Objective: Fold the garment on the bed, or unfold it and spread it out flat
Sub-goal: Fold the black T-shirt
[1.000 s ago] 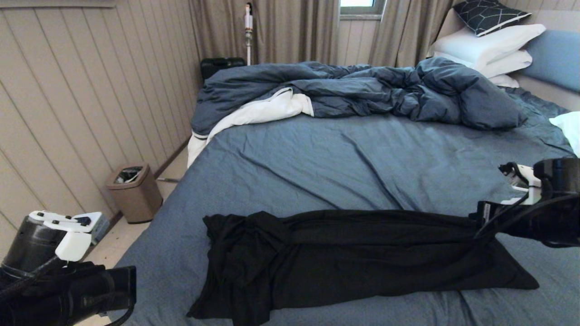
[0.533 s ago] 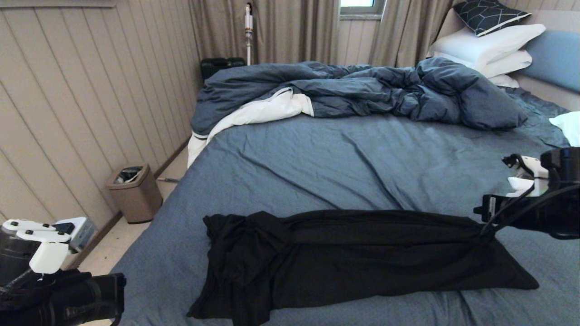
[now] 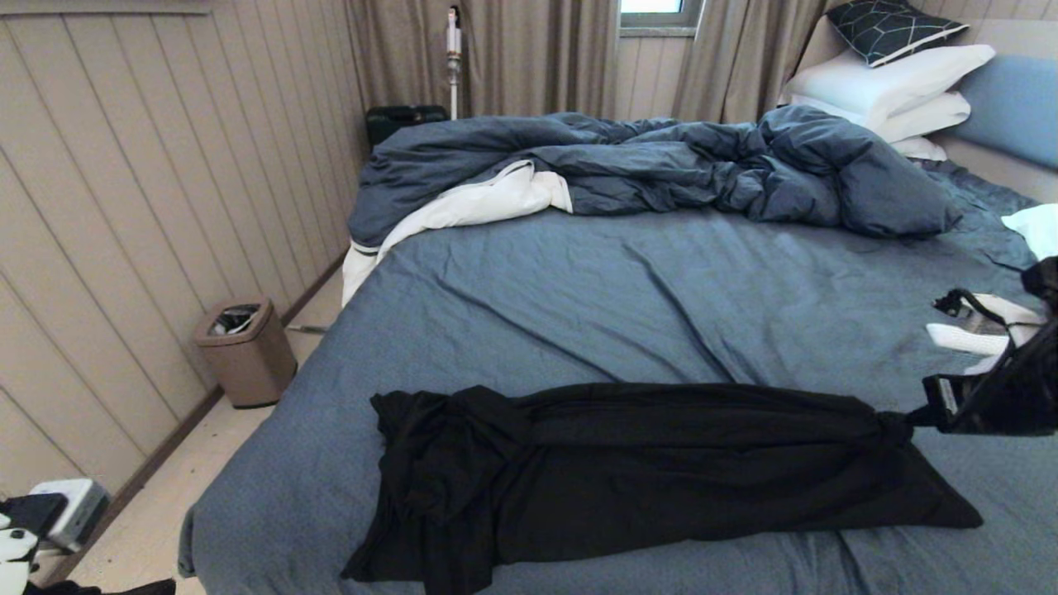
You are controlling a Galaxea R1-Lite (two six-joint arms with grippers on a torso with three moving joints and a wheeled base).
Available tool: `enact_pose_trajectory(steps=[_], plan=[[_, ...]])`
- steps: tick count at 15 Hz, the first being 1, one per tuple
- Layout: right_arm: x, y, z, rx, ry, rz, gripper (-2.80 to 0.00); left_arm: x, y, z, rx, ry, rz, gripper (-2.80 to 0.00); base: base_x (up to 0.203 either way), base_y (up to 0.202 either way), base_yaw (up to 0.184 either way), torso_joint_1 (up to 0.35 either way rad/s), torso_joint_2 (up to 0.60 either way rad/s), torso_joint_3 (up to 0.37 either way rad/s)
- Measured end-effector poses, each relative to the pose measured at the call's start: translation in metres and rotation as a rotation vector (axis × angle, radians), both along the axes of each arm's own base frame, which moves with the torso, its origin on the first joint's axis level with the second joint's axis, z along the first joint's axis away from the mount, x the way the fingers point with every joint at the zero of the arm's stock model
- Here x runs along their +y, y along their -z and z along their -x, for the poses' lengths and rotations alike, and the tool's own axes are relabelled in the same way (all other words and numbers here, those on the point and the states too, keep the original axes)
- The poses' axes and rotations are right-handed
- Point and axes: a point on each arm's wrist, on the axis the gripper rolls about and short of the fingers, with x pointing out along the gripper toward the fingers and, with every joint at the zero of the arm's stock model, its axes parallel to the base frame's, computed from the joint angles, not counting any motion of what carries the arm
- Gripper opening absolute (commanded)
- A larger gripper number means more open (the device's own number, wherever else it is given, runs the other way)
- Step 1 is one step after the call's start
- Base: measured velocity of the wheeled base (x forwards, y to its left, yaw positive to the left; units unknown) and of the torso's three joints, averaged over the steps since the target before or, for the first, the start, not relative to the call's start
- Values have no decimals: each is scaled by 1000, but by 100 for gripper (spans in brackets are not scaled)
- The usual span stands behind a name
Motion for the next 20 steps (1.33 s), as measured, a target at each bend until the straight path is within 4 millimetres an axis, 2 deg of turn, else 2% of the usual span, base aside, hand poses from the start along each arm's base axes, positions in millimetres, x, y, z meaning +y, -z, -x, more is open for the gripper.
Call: enact_pose_trajectory(steps=[3,8,11,16,18,20], plan=[[0,-8,17,90,-29,-4,-280,7,8,18,-28,-5,8,-280,0,0,0,0,0,0],[-4,-4,21,103,-9,-10,-280,14,23,43,-59,49,88,-280,0,0,0,0,0,0],[-7,1,18,118,-6,-12,-280,13,14,38,-96,28,88,-280,0,0,0,0,0,0],[-16,11,2,71,16,30,-280,4,-10,10,-154,12,108,-280,0,0,0,0,0,0],[-15,13,2,81,13,38,-280,1,-12,2,-152,10,108,-280,0,0,0,0,0,0],[-14,13,2,93,5,37,-280,3,-5,5,-129,5,95,-280,0,0,0,0,0,0]])
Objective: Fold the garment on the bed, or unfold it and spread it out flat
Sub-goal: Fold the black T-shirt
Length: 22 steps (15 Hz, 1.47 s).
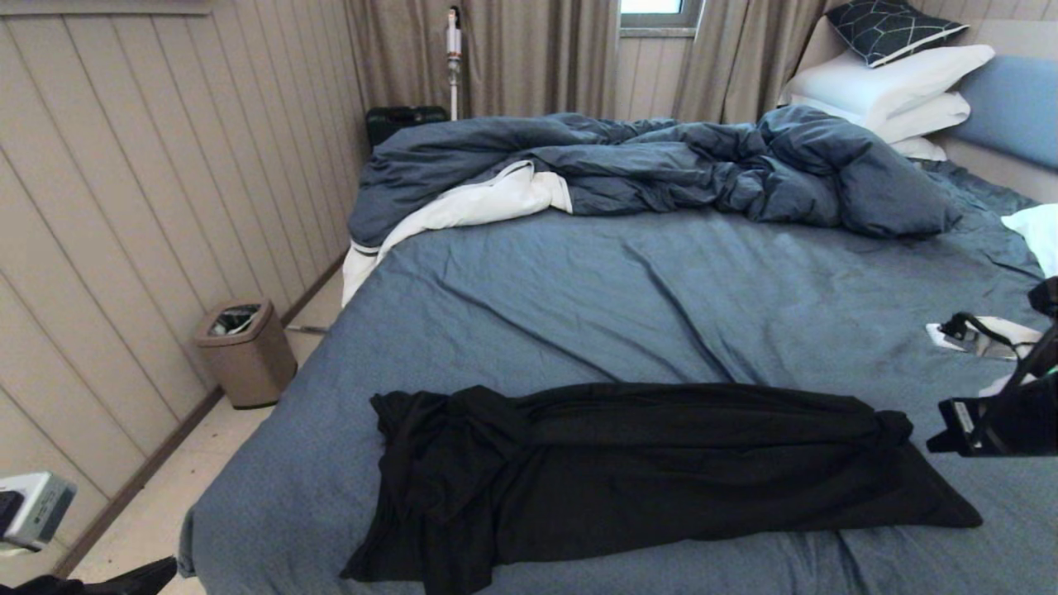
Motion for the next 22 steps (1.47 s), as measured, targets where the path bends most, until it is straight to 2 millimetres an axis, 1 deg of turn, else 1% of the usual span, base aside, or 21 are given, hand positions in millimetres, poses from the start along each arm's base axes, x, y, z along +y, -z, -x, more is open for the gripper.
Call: enact_pose_trajectory(steps=[4,8,9,10,18,20,22], plan=[[0,-8,1,1,-6,10,-280,3,10,9,19,-11,-15,-280,0,0,0,0,0,0],[2,-27,6,59,-15,-26,-280,5,13,12,20,-10,-13,-280,0,0,0,0,0,0],[2,-28,7,71,-15,-35,-280,5,13,13,21,-10,-12,-280,0,0,0,0,0,0],[3,-29,8,79,-16,-38,0,5,14,13,21,-11,-12,-280,0,0,0,0,0,0],[6,-31,11,99,-18,-49,0,5,14,14,18,-13,1,-280,0,0,0,0,0,0],[5,-27,6,97,-20,-46,0,5,15,14,21,-18,10,-280,0,0,0,0,0,0],[1,-20,-6,87,-26,-43,0,5,15,14,20,-16,13,-280,0,0,0,0,0,0]])
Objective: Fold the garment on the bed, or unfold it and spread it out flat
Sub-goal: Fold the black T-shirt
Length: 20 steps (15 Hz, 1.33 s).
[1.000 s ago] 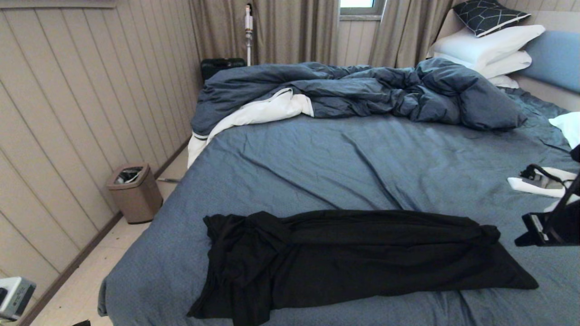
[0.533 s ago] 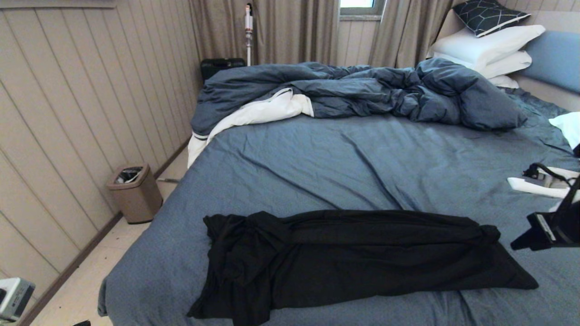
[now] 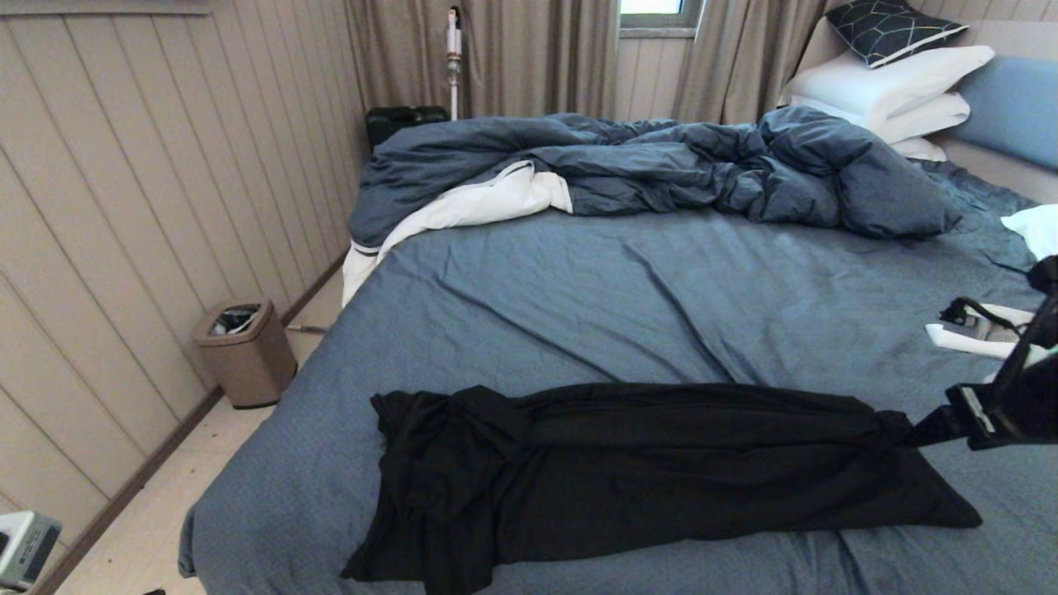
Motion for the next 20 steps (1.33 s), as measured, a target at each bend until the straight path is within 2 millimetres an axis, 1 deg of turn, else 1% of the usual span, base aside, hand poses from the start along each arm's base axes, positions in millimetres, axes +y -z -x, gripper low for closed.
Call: enact_pose_trajectory(steps=[3,9,11,14,15,20], plan=[[-3,16,-18,31,-14,-13,0,-1,-2,-2,-1,5,0,-280,0,0,0,0,0,0],[1,47,-50,80,-40,-28,0,-1,0,-2,13,5,4,-280,0,0,0,0,0,0],[3,57,-56,110,-43,-31,0,-2,1,-2,19,10,4,-280,0,0,0,0,0,0],[2,66,-59,138,-39,-39,0,-2,5,1,33,21,3,-280,0,0,0,0,0,0],[2,67,-60,143,-36,-36,-280,-2,5,1,34,22,3,-280,0,0,0,0,0,0],[0,71,-62,167,-16,8,-280,-2,6,2,35,26,8,-280,0,0,0,0,0,0]])
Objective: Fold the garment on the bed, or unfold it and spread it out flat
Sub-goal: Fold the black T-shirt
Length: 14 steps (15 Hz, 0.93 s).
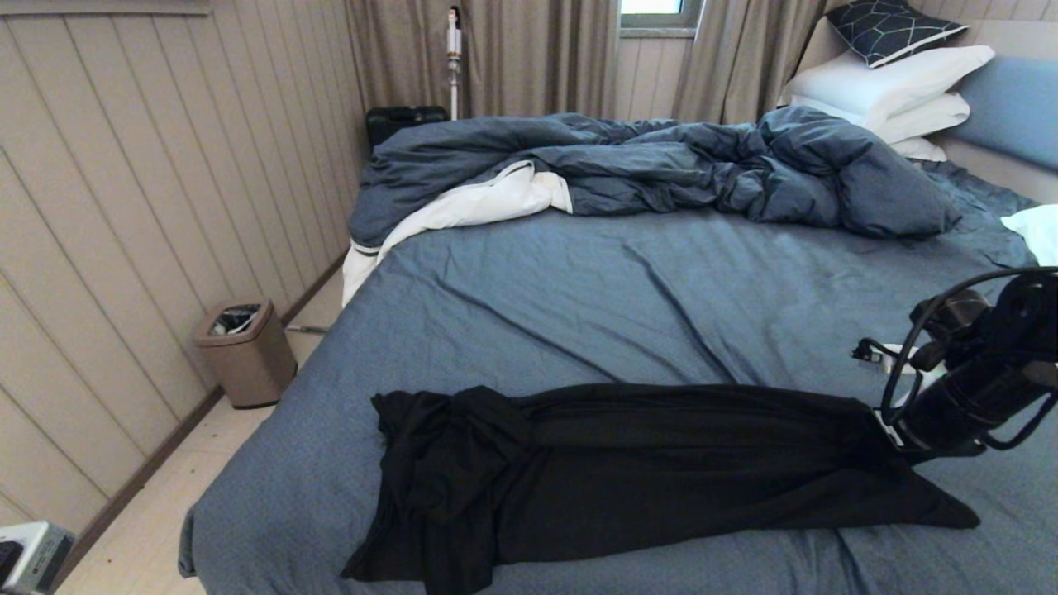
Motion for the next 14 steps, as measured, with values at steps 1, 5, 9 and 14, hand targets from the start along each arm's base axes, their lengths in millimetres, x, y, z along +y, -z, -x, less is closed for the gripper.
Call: enact_pose_trajectory(steps=[1,5,9,14], plan=[[0,1,0,3,0,0,-280,0,0,0,0,1,0,-280,0,0,0,0,0,0],[-3,-2,0,-5,9,1,-280,0,0,1,0,3,4,-280,0,0,0,0,0,0],[-13,-11,0,-41,36,13,-280,-1,-1,0,-6,9,6,-280,0,0,0,0,0,0],[-55,-38,16,-128,146,62,-280,-3,-3,-2,-11,23,7,-280,0,0,0,0,0,0]])
